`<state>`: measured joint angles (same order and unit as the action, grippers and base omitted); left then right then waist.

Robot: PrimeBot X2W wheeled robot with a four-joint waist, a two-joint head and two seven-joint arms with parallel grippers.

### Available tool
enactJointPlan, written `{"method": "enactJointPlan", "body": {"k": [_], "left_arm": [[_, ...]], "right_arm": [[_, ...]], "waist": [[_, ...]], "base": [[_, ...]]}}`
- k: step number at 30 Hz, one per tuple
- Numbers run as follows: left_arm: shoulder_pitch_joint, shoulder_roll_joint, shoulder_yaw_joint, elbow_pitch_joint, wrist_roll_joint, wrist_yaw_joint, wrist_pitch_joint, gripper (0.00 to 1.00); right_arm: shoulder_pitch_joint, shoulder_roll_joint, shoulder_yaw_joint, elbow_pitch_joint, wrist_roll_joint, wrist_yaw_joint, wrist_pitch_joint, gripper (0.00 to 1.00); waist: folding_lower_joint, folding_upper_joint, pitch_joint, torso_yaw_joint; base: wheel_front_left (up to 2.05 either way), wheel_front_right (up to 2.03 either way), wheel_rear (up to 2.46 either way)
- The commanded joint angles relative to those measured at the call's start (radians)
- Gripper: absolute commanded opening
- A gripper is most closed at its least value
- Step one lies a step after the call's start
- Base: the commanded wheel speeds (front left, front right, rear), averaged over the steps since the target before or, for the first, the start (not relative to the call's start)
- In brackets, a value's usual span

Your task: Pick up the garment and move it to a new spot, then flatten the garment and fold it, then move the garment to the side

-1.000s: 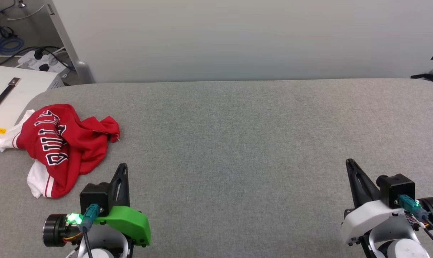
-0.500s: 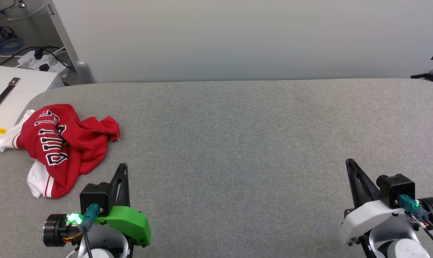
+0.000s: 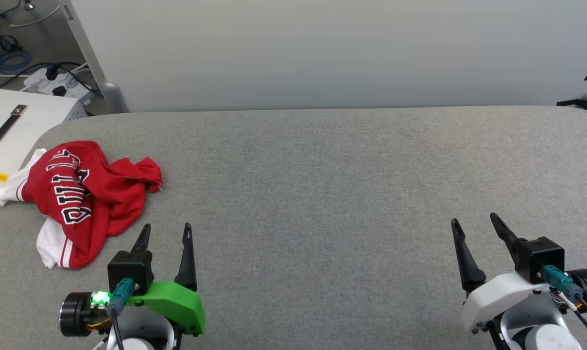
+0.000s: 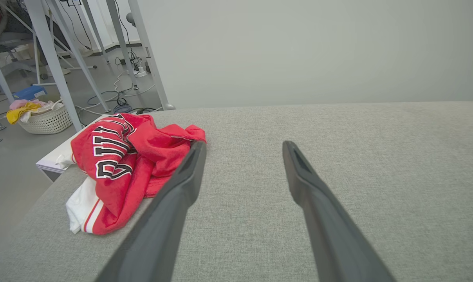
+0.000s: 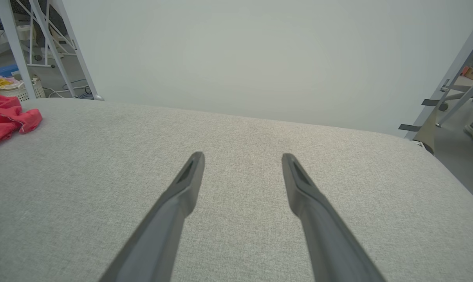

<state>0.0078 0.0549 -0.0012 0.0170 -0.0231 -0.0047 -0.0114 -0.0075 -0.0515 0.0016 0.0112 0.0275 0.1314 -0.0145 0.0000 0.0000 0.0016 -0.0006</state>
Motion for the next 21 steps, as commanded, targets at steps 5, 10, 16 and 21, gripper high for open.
{"method": "enactJointPlan", "body": {"k": [5,10,16,21], "left_arm": [[0.002,-0.001,-0.001,0.011,-0.017,-0.007,-0.019,1.00],[0.003,-0.001,-0.002,0.017,-0.028,-0.011,-0.030,1.00],[0.005,-0.001,-0.002,0.022,-0.040,-0.016,-0.042,1.00],[0.007,-0.001,-0.003,0.022,-0.053,-0.022,-0.057,1.00]], "right_arm": [[0.001,0.000,-0.003,0.004,0.021,0.000,-0.019,1.00],[0.002,0.000,-0.001,0.006,0.045,0.000,-0.030,1.00],[0.001,0.000,-0.001,0.007,0.084,0.000,-0.042,1.00],[0.002,0.000,0.000,0.005,0.116,0.000,-0.057,1.00]], "waist": [[0.0000,0.0000,0.001,0.000],[0.0000,0.0000,0.002,-0.001],[0.0000,0.0000,0.002,-0.001],[0.0000,0.0000,0.004,-0.001]], "base": [[0.00,0.00,0.00],[0.00,0.00,0.00],[0.00,0.00,0.00],[0.00,0.00,0.00]]}}
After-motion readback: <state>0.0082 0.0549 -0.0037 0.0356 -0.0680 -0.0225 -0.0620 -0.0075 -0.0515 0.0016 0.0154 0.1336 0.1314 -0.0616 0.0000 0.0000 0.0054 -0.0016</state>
